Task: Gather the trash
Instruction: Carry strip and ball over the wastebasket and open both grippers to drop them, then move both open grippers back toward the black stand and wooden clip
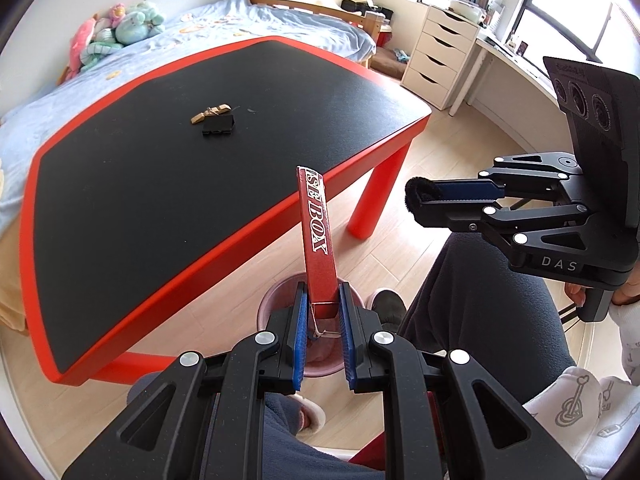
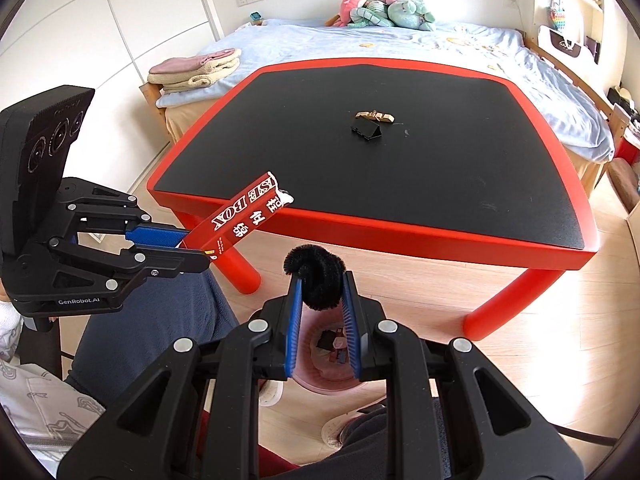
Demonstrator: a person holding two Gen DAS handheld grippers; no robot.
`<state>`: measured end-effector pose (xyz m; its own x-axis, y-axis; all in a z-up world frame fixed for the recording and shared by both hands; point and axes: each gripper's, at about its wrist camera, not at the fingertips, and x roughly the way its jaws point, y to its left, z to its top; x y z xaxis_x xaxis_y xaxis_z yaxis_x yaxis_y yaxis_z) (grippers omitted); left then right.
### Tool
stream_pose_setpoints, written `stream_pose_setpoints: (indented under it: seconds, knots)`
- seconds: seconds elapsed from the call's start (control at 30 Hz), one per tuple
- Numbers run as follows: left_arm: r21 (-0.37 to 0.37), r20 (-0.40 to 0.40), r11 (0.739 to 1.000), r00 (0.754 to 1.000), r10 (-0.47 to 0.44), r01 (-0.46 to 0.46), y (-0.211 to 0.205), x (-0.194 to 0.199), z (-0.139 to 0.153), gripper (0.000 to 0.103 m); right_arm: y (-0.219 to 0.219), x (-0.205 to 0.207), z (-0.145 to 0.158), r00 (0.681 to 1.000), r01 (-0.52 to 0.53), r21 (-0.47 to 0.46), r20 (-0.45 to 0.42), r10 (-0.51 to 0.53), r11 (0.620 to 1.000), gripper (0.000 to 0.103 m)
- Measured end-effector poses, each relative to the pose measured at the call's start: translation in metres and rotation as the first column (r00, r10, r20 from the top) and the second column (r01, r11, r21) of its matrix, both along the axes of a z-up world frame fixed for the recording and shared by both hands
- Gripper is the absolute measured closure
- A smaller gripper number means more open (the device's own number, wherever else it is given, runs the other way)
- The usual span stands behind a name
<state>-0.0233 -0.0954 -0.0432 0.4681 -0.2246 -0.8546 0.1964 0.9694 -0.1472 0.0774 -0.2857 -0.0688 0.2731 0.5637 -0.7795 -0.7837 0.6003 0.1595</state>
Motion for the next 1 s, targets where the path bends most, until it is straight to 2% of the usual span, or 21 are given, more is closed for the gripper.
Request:
stream_pose_setpoints:
  seconds: [0.1,0.2,0.23,0.27,0.3,0.33,0.5,0.67,1.0]
  knots:
    - [-0.009,-0.007,1.0,1.0,-0.007,0.006,0.001,0.001,-0.002,0.088,-0.001,0.002,-0.002,1.0,-0.004,0.006,-0.013,0.004,1.0,0.084]
    - [-0.02,-0.015,1.0,1.0,-0.01,0.009,0.002,0.004,-0.004,0.083,-0.001,0.003,-0.005,1.0,-0.007,-0.002,-0.02,0.007,1.0,0.078]
    - [-0.018,-0.022,1.0,1.0,-0.008,0.007,0.002,0.005,-0.005,0.071,-0.001,0.004,-0.006,1.0,-0.004,-0.004,-0.021,0.003,1.0,0.057]
    - [-0.015,-0.021,1.0,1.0,0.0,0.0,0.003,0.006,-0.007,0.06,-0.002,0.004,-0.006,1.0,0.004,0.0,-0.017,-0.004,1.0,0.029]
    - [-0.013,-0.014,1.0,1.0,0.015,-0.015,0.005,0.006,-0.007,0.034,-0.003,0.004,-0.005,1.0,0.012,0.005,-0.01,-0.012,1.0,0.021]
    - [-0.019,-0.003,0.999,0.999,0.032,-0.033,0.007,0.006,-0.007,0.016,-0.004,0.005,-0.006,1.0,0.021,0.003,-0.005,-0.021,1.0,0.015]
    - [-0.008,0.017,0.995,0.995,0.099,-0.098,0.017,0.006,-0.004,0.008,-0.005,0.007,-0.009,0.999,0.046,-0.018,0.0,-0.046,0.999,0.009]
    - [-0.009,0.028,0.989,0.989,0.145,-0.145,0.027,0.004,-0.002,0.008,-0.006,0.006,-0.01,0.999,0.053,-0.016,-0.001,-0.053,0.998,0.005]
    - [-0.007,0.035,0.987,0.986,0.161,-0.161,0.029,0.001,0.002,0.008,-0.007,0.005,-0.008,0.998,0.057,-0.01,-0.011,-0.057,0.998,0.003]
